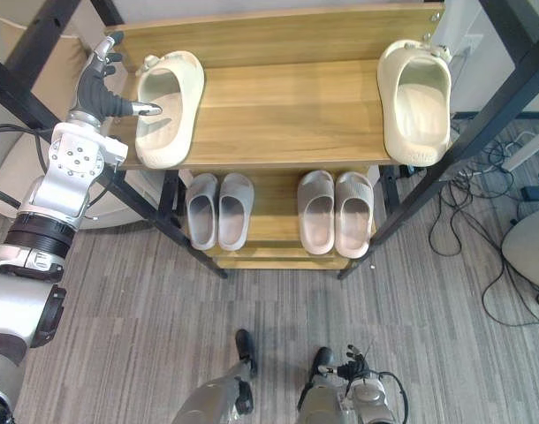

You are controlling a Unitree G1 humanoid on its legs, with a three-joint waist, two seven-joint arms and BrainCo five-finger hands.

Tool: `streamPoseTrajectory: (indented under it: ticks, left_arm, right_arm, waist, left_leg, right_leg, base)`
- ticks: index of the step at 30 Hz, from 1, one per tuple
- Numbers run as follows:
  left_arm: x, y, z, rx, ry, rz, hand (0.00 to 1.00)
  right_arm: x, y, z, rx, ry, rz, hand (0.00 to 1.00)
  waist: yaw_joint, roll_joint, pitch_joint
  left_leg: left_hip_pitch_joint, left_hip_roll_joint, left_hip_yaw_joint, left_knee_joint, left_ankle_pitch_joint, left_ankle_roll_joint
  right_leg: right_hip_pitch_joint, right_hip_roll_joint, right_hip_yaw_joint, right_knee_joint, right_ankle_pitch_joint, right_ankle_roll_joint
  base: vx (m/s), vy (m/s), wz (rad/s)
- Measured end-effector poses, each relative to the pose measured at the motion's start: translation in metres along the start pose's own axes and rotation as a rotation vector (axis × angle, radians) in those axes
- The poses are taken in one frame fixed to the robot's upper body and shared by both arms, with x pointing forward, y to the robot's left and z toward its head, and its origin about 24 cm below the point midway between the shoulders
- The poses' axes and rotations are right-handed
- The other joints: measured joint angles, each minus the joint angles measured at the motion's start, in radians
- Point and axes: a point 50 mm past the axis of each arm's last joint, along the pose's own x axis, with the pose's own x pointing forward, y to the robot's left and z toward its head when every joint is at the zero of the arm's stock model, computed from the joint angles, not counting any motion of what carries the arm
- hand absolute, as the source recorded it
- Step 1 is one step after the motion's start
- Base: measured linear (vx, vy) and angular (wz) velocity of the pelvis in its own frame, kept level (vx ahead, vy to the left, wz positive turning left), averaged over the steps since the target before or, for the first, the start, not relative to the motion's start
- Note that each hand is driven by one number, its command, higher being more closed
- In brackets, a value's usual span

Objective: Organize the slippers on the shoe rack

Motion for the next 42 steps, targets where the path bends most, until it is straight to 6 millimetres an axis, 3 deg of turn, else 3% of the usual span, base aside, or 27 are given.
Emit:
streamPoseTrajectory:
  ticks: [11, 18, 19, 21, 22, 24, 26, 27, 28, 29, 31, 36, 42]
  left_arm:
    - [0.014, 0.024, 0.01, 0.014, -0.002, 0.083, 0.0]
    - [0.017, 0.036, 0.009, 0.019, 0.017, 0.113, 0.0]
    - [0.017, 0.036, 0.01, 0.019, 0.016, 0.115, 1.0]
    - [0.019, 0.038, 0.014, 0.016, 0.008, 0.12, 1.0]
    - [0.02, 0.039, 0.014, 0.016, 0.008, 0.121, 1.0]
    - [0.021, 0.04, 0.016, 0.016, 0.004, 0.124, 1.0]
    - [0.025, 0.045, 0.024, 0.011, -0.011, 0.139, 1.0]
    - [0.028, 0.051, 0.03, 0.006, -0.028, 0.162, 1.0]
    - [0.027, 0.053, 0.026, 0.005, -0.013, 0.184, 1.0]
    - [0.026, 0.053, 0.023, 0.004, 0.001, 0.191, 1.0]
    - [0.029, 0.059, 0.029, 0.012, -0.017, 0.196, 1.0]
    - [0.028, 0.066, 0.026, 0.029, -0.009, 0.202, 1.0]
    - [0.027, 0.065, 0.025, 0.029, -0.007, 0.2, 1.0]
  right_arm:
    - [0.002, 0.005, 0.018, 0.039, -0.067, -0.008, 0.0]
    - [0.002, 0.005, 0.018, 0.068, -0.066, -0.008, 0.0]
    - [0.002, 0.005, 0.018, 0.068, -0.067, -0.008, 0.0]
    - [0.002, 0.007, 0.018, 0.065, -0.067, -0.004, 0.0]
    - [0.002, 0.008, 0.019, 0.057, -0.069, 0.002, 0.0]
    - [0.003, 0.005, 0.022, 0.05, -0.08, -0.004, 0.0]
    - [0.003, 0.011, 0.026, 0.059, -0.088, 0.009, 0.0]
    - [0.003, 0.016, 0.028, 0.06, -0.095, 0.024, 0.0]
    - [0.004, 0.009, 0.029, 0.053, -0.102, 0.006, 0.0]
    - [0.004, 0.008, 0.03, 0.053, -0.106, 0.005, 0.0]
    - [0.005, 0.014, 0.037, 0.059, -0.124, 0.015, 0.0]
    - [0.004, 0.023, 0.041, 0.056, -0.138, 0.043, 0.0]
    - [0.004, 0.024, 0.039, 0.046, -0.134, 0.048, 0.0]
  waist:
    - [0.003, 0.006, 0.045]
    - [0.002, 0.009, 0.048]
    - [0.002, 0.009, 0.049]
    - [0.001, 0.002, 0.053]
    - [0.004, 0.001, 0.055]
    - [0.002, 0.012, 0.062]
    - [-0.013, -0.005, 0.069]
    - [-0.026, -0.038, 0.074]
    - [-0.018, -0.028, 0.076]
    - [-0.013, -0.009, 0.077]
    - [-0.042, -0.017, 0.082]
    - [-0.04, -0.019, 0.082]
    - [-0.052, -0.022, 0.081]
  left_leg:
    - [-0.048, 0.019, 0.006, 0.0, 0.002, -0.004]
    - [-0.071, 0.016, 0.037, -0.001, 0.0, -0.006]
    - [-0.074, 0.016, 0.041, -0.001, 0.0, -0.006]
    - [-0.081, 0.005, 0.054, 0.006, -0.006, -0.018]
    - [-0.081, -0.001, 0.054, 0.006, 0.003, -0.007]
    - [-0.085, -0.002, 0.054, 0.0, 0.001, -0.007]
    - [-0.097, -0.016, 0.065, 0.006, -0.017, -0.033]
    - [-0.16, -0.039, 0.064, 0.183, -0.014, 0.067]
    - [-0.169, -0.022, 0.045, 0.306, -0.124, 0.08]
    - [-0.139, -0.01, 0.046, 0.263, -0.167, 0.062]
    - [-0.106, -0.034, 0.051, 0.165, -0.117, 0.049]
    - [-0.047, -0.031, 0.052, 0.005, -0.019, -0.005]
    - [-0.027, -0.019, 0.052, 0.002, -0.001, 0.0]
  right_leg:
    - [-0.058, 0.018, 0.013, -0.001, 0.016, -0.022]
    - [-0.063, 0.026, 0.035, -0.073, 0.078, -0.031]
    - [-0.063, 0.026, 0.035, -0.08, 0.082, -0.033]
    - [-0.061, 0.015, 0.041, -0.115, 0.095, -0.033]
    - [-0.063, 0.012, 0.048, -0.122, 0.101, -0.033]
    - [-0.062, 0.017, 0.054, -0.123, 0.123, -0.02]
    - [-0.069, -0.001, 0.054, -0.149, 0.126, -0.026]
    - [-0.099, -0.047, 0.061, -0.154, 0.14, -0.03]
    - [-0.099, -0.042, 0.07, -0.151, 0.146, -0.018]
    - [-0.093, -0.031, 0.073, -0.151, 0.158, -0.013]
    - [-0.104, -0.044, 0.084, -0.134, 0.166, -0.018]
    - [-0.132, -0.024, 0.084, -0.103, 0.145, -0.028]
    - [-0.095, -0.007, 0.073, -0.14, 0.176, -0.029]
  base:
    - [-0.04, 0.004, -0.04]
    - [-0.04, 0.029, -0.11]
    - [-0.06, 0.047, -0.02]
    - [-0.05, 0.048, -0.04]
    - [-0.06, 0.07, -0.2]
    - [-0.06, 0.062, -0.08]
    - [-0.08, 0.073, 0.2]
    - [-0.07, 0.106, -0.02]
    - [-0.04, 0.099, -0.26]
    - [-0.01, 0.094, -0.23]
    - [-0.05, 0.082, 0.2]
    - [-0.01, -0.002, 0.08]
    - [0.0, 0.01, -0.06]
